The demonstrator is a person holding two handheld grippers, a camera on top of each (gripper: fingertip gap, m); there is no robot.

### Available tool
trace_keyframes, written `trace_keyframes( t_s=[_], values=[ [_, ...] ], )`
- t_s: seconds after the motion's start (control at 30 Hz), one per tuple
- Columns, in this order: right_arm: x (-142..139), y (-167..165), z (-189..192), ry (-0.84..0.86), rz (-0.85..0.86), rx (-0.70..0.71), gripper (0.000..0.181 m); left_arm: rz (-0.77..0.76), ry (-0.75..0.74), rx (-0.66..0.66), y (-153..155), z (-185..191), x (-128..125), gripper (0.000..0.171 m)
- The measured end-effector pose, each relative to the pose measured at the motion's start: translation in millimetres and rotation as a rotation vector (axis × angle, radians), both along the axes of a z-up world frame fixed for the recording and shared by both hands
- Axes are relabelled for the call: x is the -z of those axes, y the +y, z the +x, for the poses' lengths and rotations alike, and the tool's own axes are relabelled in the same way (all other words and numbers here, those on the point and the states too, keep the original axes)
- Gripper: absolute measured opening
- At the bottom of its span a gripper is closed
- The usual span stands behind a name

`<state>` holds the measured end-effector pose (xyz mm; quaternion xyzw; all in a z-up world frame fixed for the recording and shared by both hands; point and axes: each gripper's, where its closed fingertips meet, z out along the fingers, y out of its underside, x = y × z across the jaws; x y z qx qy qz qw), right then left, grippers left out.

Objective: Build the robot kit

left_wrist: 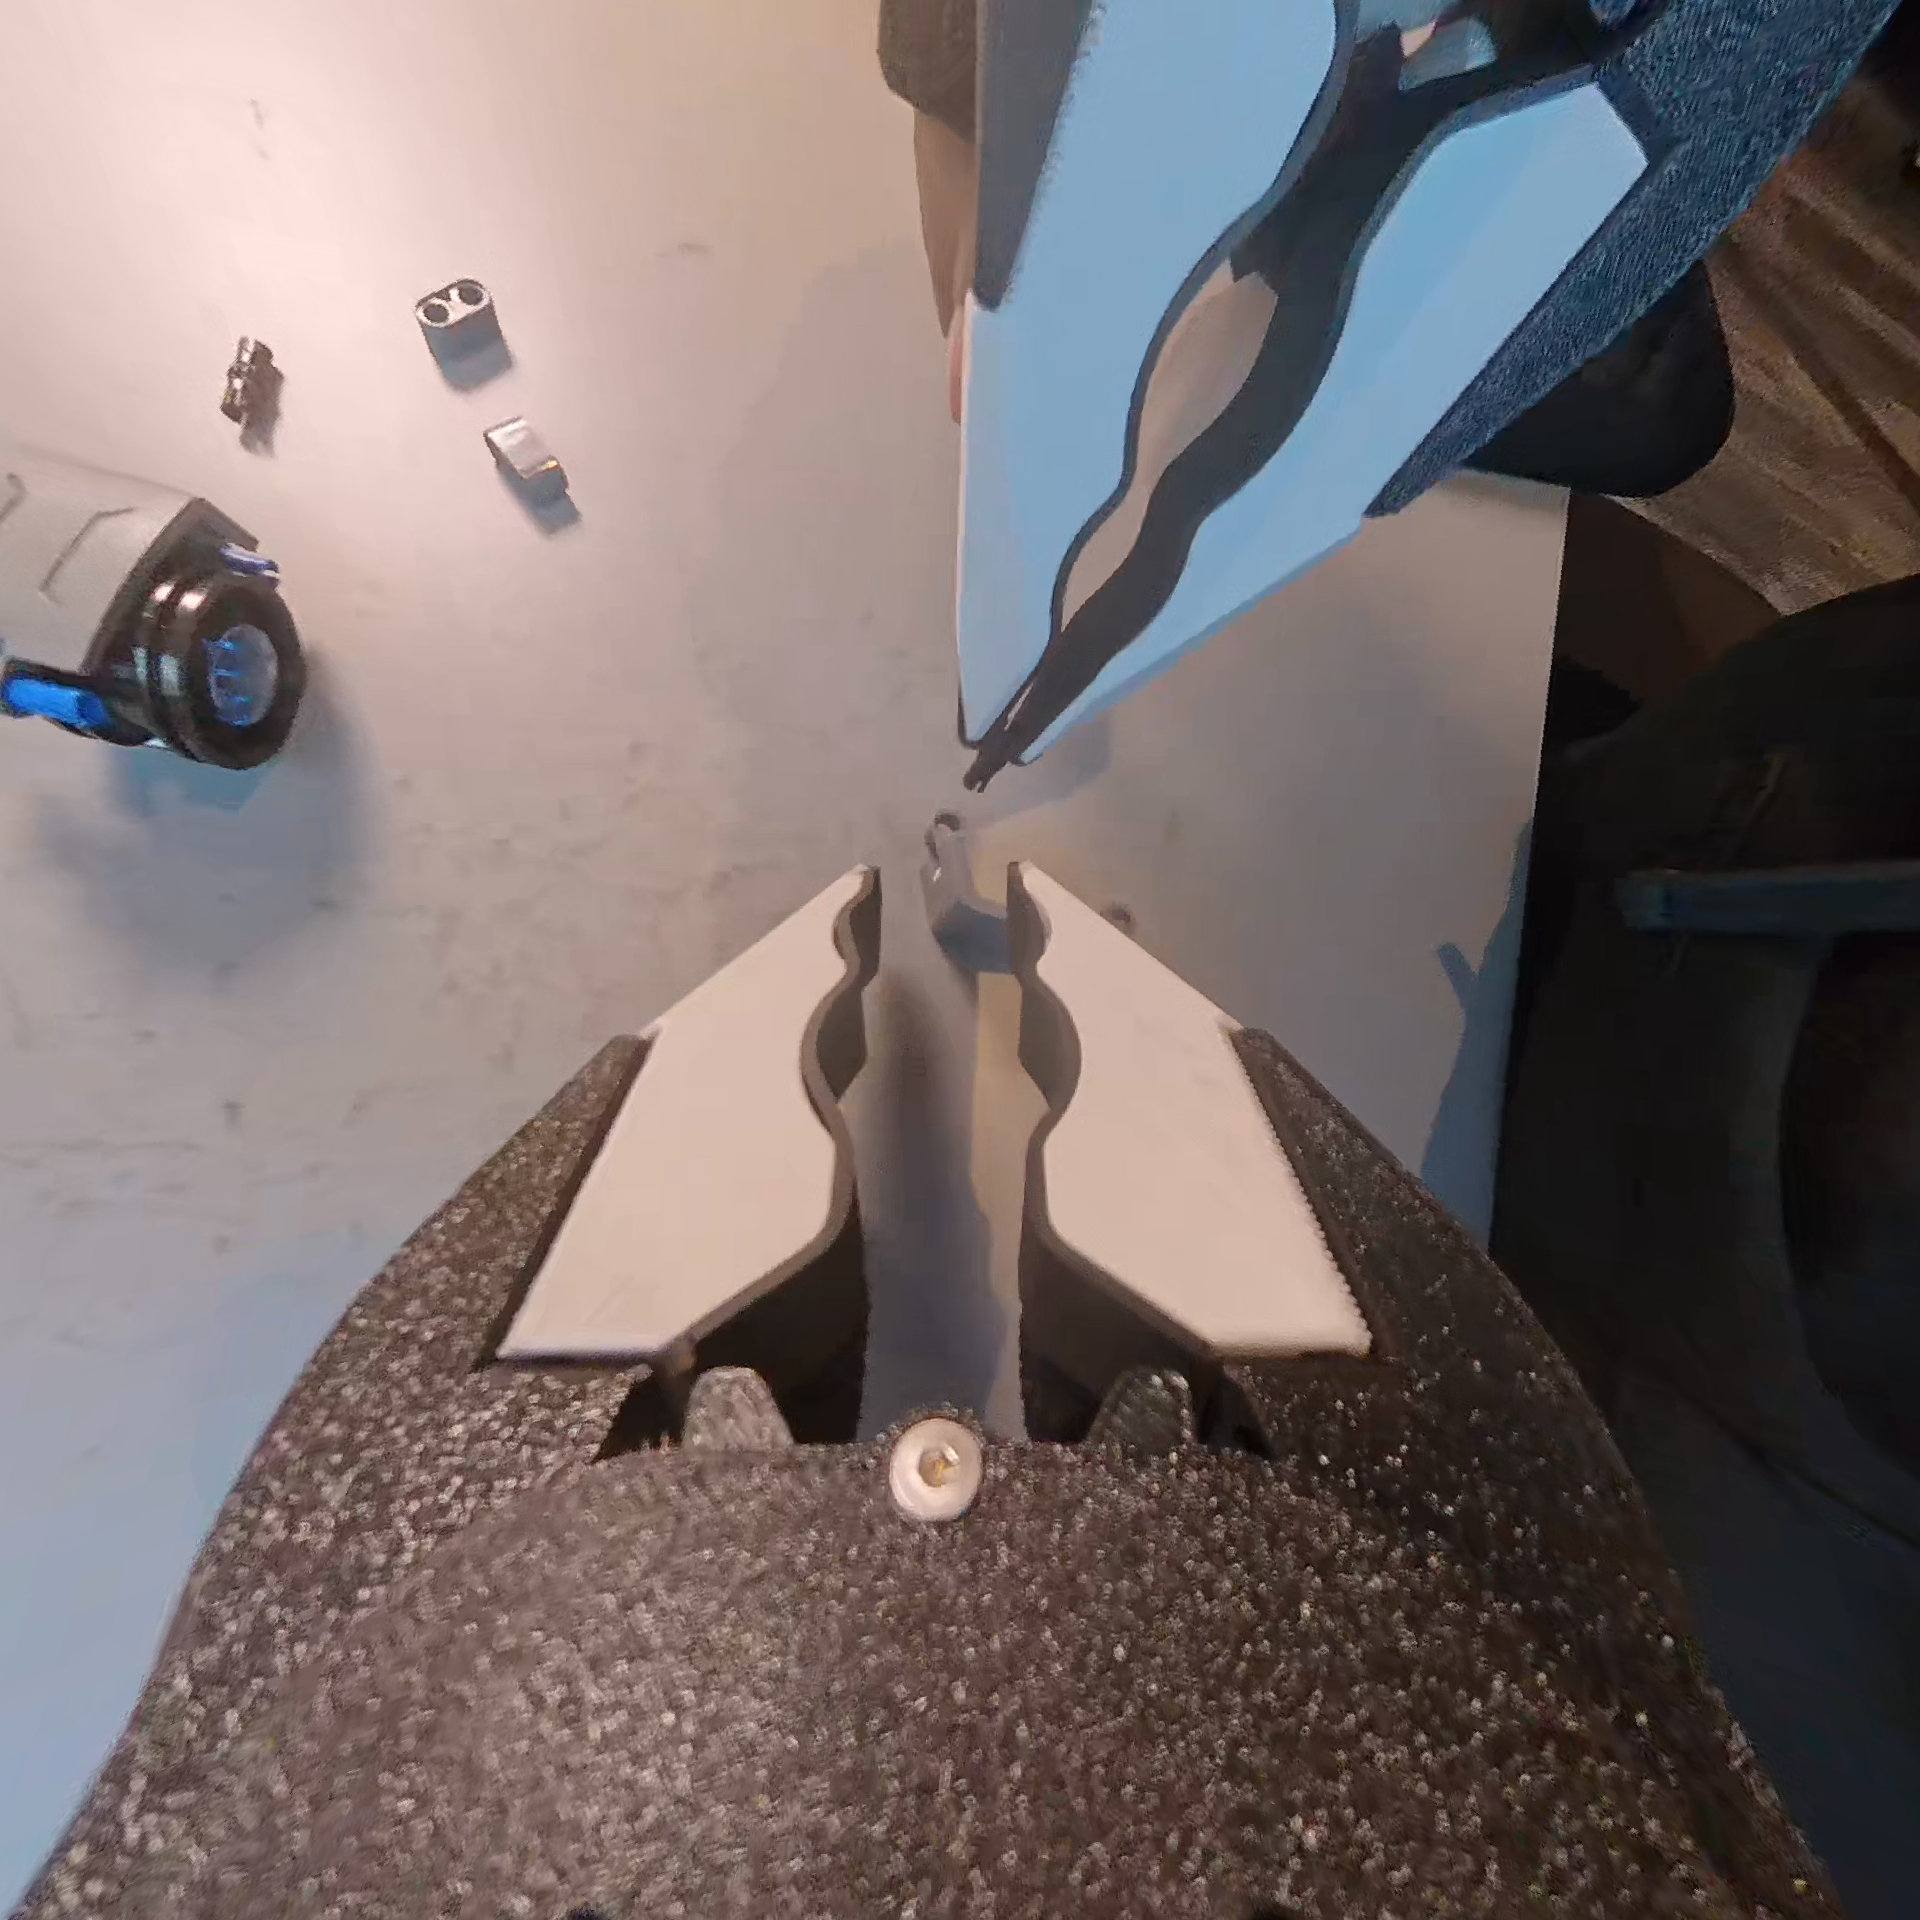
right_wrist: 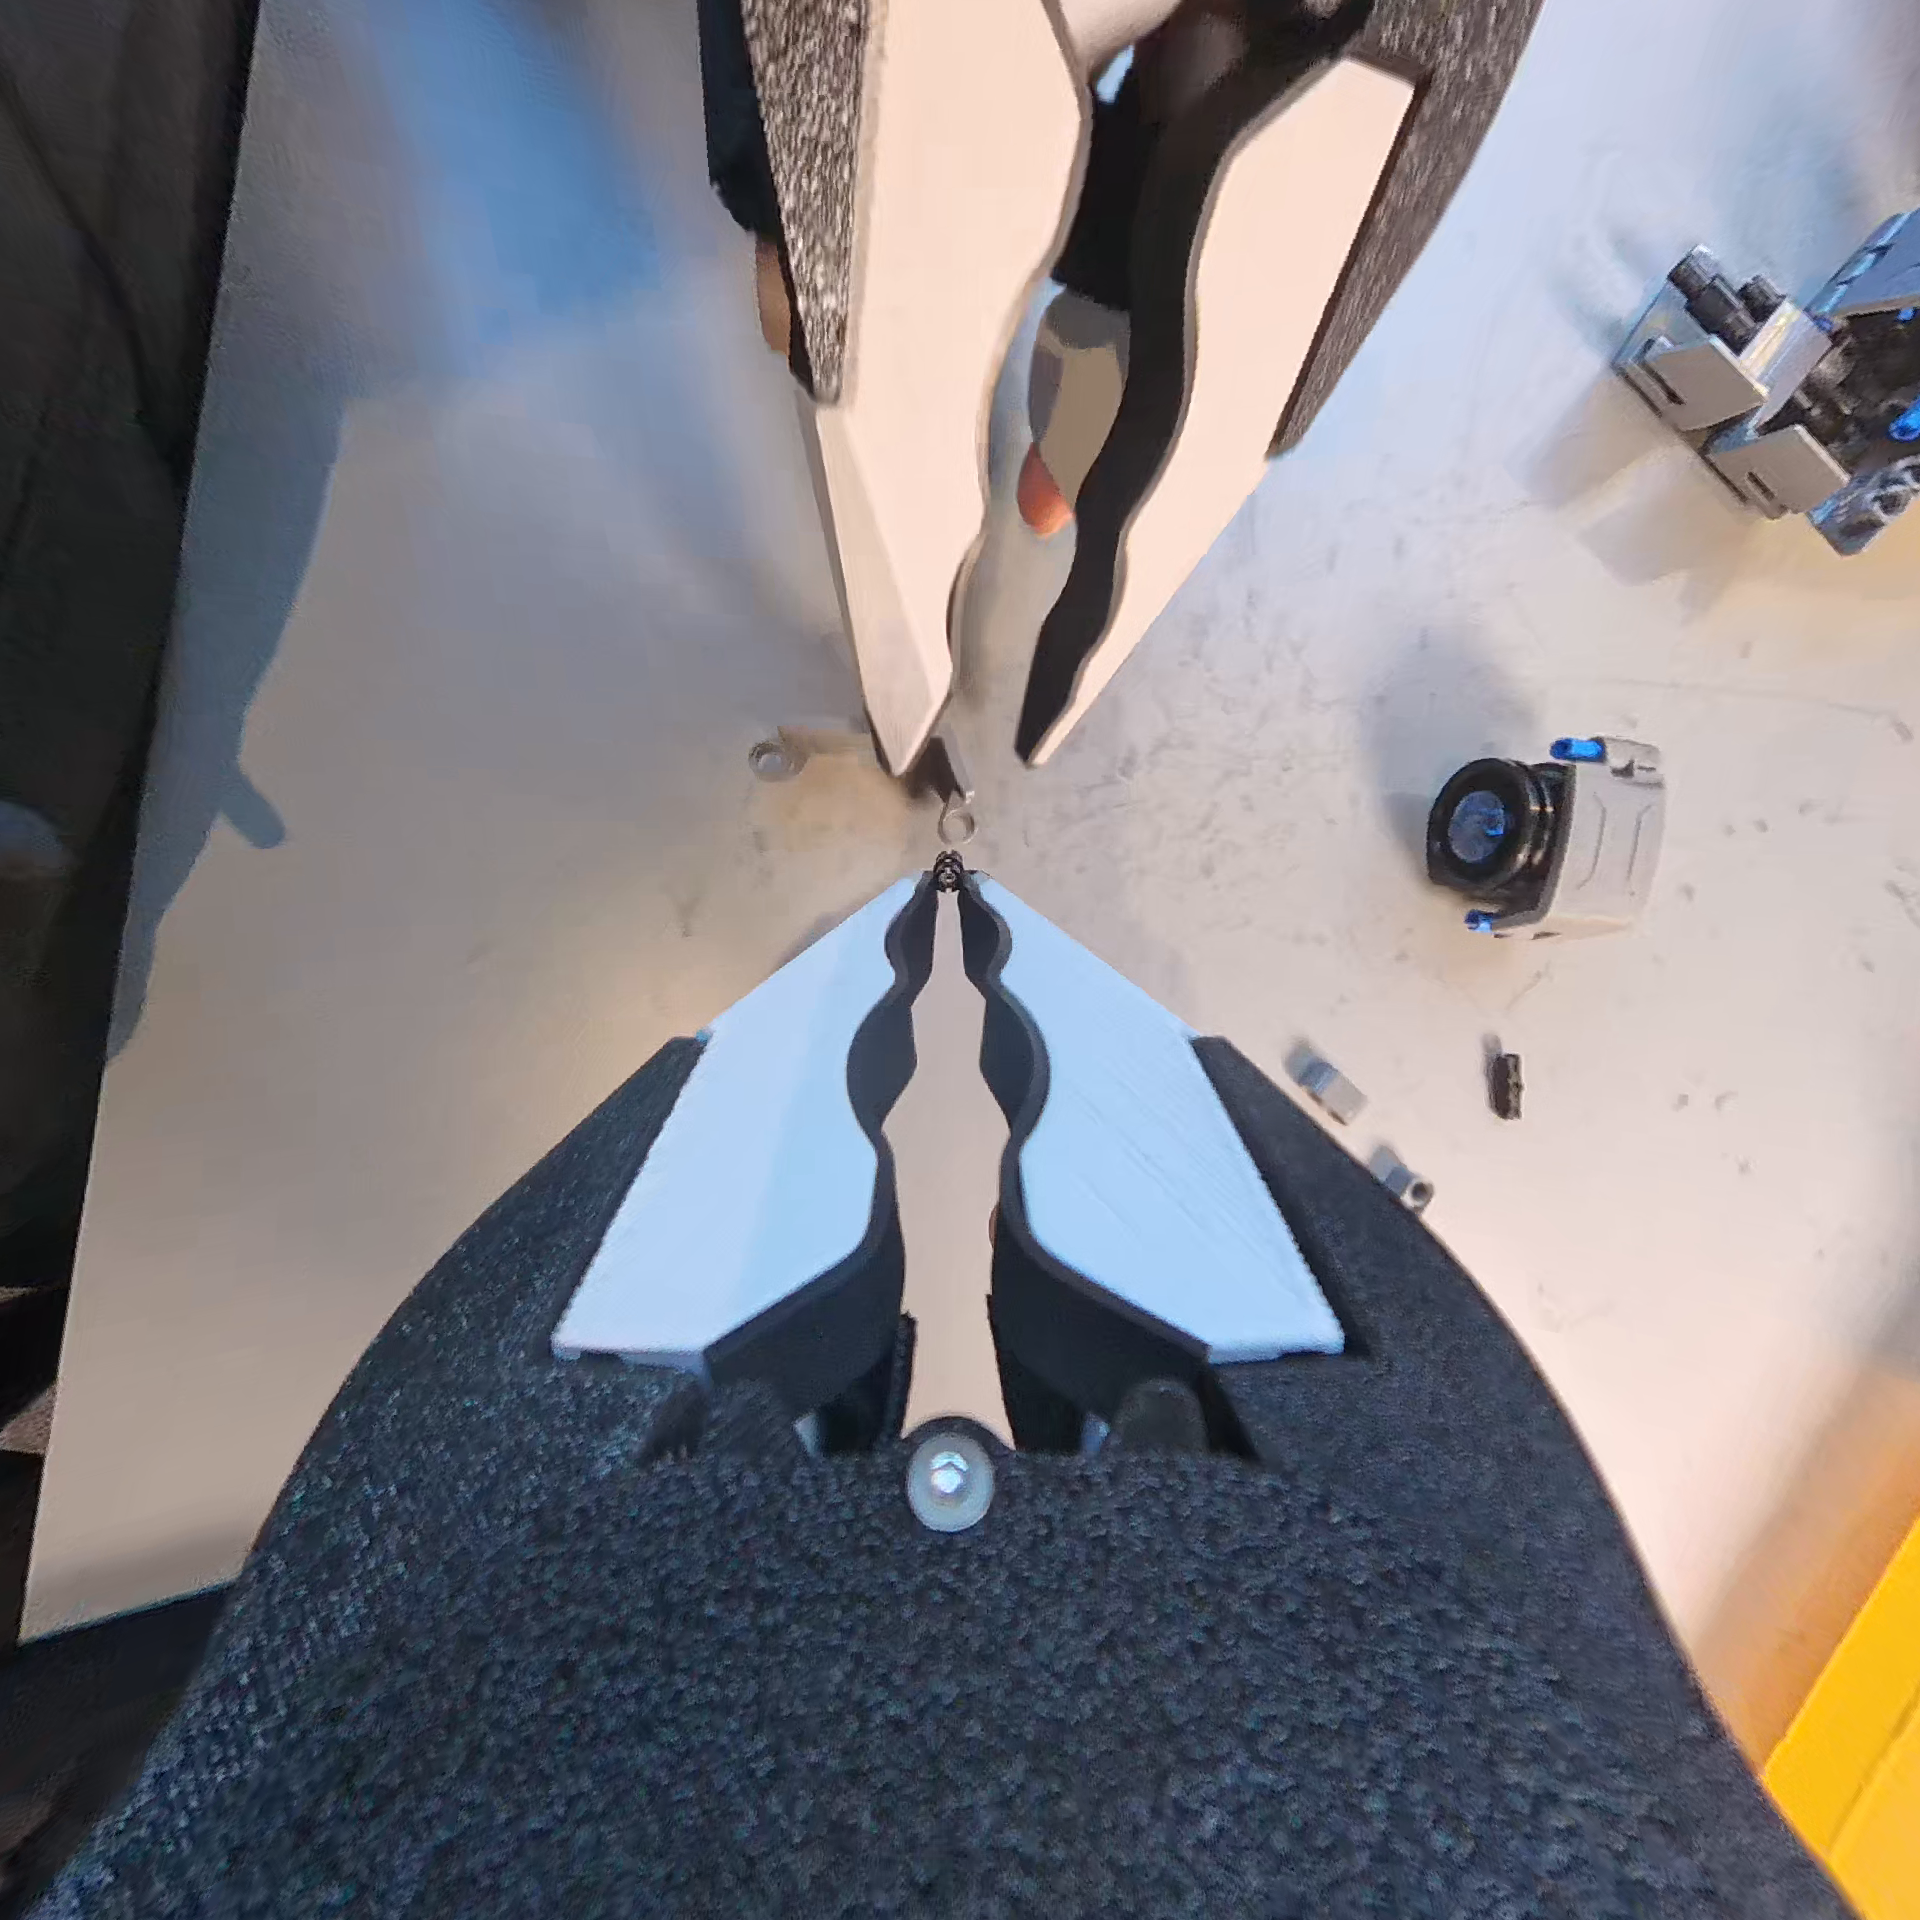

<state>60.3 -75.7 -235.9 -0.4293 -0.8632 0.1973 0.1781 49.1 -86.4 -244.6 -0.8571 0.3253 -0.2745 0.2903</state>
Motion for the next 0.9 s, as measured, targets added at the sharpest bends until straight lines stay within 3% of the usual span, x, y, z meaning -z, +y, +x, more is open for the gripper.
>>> trace_keyframes(
  t_s=[0.2, 0.9],
  values=[
    [3, -2, -5, -0.052, 0.027, -0.035, 0.002, -0.011, 0.057, -0.009, 2, 4, 4, 0.006],
    [4, -8, -6, -0.134, 0.07, -0.075, 0.003, 0.093, 0.039, -0.037, 2, 4, 4, 0.004]
  ],
)
